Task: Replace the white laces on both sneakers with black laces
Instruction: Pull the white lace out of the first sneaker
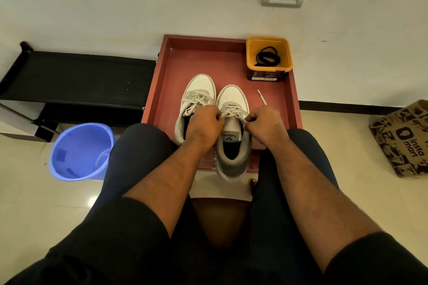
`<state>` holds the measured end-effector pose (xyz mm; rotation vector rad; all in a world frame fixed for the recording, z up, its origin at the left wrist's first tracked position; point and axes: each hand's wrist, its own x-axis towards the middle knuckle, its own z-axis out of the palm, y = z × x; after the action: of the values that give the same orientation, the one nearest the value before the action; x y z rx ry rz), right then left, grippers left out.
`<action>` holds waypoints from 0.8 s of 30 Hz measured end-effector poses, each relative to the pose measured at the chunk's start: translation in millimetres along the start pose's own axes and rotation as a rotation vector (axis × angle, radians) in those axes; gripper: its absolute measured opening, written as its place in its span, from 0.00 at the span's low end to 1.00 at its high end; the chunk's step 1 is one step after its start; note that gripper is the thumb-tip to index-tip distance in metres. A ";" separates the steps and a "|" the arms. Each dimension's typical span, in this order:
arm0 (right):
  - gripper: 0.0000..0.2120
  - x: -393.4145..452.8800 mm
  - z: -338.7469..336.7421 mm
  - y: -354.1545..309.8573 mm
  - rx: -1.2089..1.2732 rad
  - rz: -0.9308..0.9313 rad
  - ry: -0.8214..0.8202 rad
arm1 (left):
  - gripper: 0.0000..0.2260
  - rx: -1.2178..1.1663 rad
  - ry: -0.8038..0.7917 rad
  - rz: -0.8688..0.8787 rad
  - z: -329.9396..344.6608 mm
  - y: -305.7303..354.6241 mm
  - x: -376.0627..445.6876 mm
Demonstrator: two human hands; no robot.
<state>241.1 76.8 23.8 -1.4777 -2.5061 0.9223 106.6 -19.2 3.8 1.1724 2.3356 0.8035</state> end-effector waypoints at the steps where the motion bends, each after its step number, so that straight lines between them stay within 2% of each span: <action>1: 0.07 0.6 -0.3 0.4 0.017 0.029 0.016 | 0.08 -0.056 0.002 -0.028 -1.3 -3.3 2.6; 3: 0.06 0.8 0.8 0.6 0.026 0.064 0.040 | 0.06 -0.193 -0.017 -0.094 -0.5 -9.1 5.5; 5: 0.08 -1.4 4.6 -2.9 -0.012 0.046 0.079 | 0.08 -0.254 -0.047 -0.112 3.9 -10.0 4.4; 8: 0.13 0.9 14.3 -11.4 -0.137 -0.184 0.142 | 0.12 -0.294 -0.065 -0.101 7.1 -7.6 2.5; 10: 0.12 6.4 20.8 -15.3 -0.258 -0.321 0.143 | 0.12 -0.346 -0.070 -0.110 5.9 -5.5 1.5; 13: 0.10 15.7 29.7 -15.4 -0.392 -0.368 0.161 | 0.11 -0.358 -0.088 -0.111 4.5 -4.4 -0.8; 15: 0.09 19.3 31.3 -14.6 -0.387 -0.403 0.213 | 0.11 -0.358 -0.096 -0.105 3.6 -4.2 -1.9; 17: 0.08 20.5 28.3 -13.2 -0.232 -0.364 0.267 | 0.12 -0.358 -0.095 -0.105 2.4 -4.4 -2.3; 21: 0.04 25.6 15.0 1.0 0.187 0.006 0.357 | 0.15 -0.347 -0.100 -0.122 5.9 -6.1 0.1; 22: 0.07 26.0 13.7 3.6 0.190 0.018 0.344 | 0.14 -0.340 -0.098 -0.114 7.0 -6.2 0.9; 24: 0.16 22.1 14.7 0.8 0.071 -0.080 0.237 | 0.13 -0.330 -0.091 -0.099 8.4 -6.1 2.2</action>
<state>224.7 88.6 6.5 -1.3655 -2.3197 0.7653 106.7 -17.7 -6.7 0.9247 2.0699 1.0287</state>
